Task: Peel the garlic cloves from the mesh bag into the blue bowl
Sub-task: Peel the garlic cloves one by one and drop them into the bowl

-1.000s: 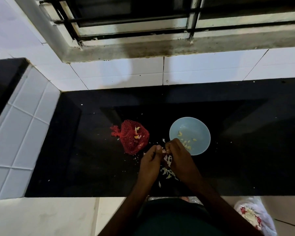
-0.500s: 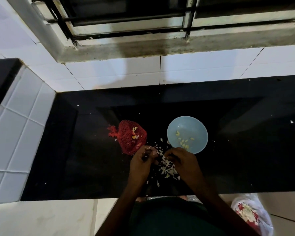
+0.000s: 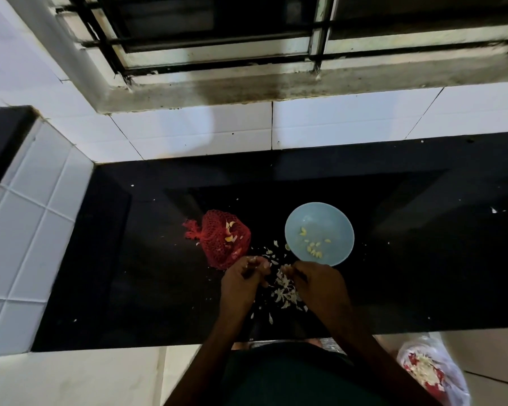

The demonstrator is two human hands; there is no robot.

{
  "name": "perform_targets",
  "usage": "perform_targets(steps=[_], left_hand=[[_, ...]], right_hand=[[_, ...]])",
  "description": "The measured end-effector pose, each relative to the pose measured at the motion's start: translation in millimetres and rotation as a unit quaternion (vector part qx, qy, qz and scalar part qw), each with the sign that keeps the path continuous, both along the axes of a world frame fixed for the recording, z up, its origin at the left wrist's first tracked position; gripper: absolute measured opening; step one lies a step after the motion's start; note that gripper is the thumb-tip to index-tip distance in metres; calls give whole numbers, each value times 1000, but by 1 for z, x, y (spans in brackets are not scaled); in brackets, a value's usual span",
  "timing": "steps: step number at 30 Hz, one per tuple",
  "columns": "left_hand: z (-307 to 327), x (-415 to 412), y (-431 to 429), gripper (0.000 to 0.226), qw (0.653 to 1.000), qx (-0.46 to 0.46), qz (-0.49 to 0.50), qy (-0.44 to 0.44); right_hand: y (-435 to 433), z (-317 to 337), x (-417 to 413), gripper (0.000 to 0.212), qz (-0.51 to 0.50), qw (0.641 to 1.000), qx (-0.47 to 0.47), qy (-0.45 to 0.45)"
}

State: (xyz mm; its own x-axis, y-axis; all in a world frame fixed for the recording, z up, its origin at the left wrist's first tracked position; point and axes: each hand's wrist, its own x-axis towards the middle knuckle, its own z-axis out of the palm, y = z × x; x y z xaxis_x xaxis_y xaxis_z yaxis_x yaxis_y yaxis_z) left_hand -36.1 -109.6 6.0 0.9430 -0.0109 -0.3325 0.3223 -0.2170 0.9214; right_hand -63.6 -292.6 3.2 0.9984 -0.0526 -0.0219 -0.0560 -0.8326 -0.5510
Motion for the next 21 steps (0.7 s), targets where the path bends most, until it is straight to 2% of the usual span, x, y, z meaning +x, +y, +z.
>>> perform_targets(steps=[3, 6, 10, 14, 17, 21], left_hand=[[0, 1, -2, 21, 1000, 24, 5, -2], [-4, 2, -6, 35, 999, 34, -16, -1], [-13, 1, -12, 53, 997, 50, -61, -22], [-10, 2, -19, 71, 992, 78, -85, -40], [-5, 3, -24, 59, 991, 82, -96, -41], [-5, 5, -27, 49, 993, 77, -88, -24]], right_hand=[[-1, -6, -3, 23, 25, 997, 60, 29], [1, -5, -3, 39, 55, 992, 111, 34], [7, 4, 2, 15, 9, 968, 245, 57], [6, 7, 0, 3, -19, 955, 296, 32], [-1, 9, -2, 3, -39, 953, 300, 24], [-32, 4, 9, 6, -119, 960, 251, 25]])
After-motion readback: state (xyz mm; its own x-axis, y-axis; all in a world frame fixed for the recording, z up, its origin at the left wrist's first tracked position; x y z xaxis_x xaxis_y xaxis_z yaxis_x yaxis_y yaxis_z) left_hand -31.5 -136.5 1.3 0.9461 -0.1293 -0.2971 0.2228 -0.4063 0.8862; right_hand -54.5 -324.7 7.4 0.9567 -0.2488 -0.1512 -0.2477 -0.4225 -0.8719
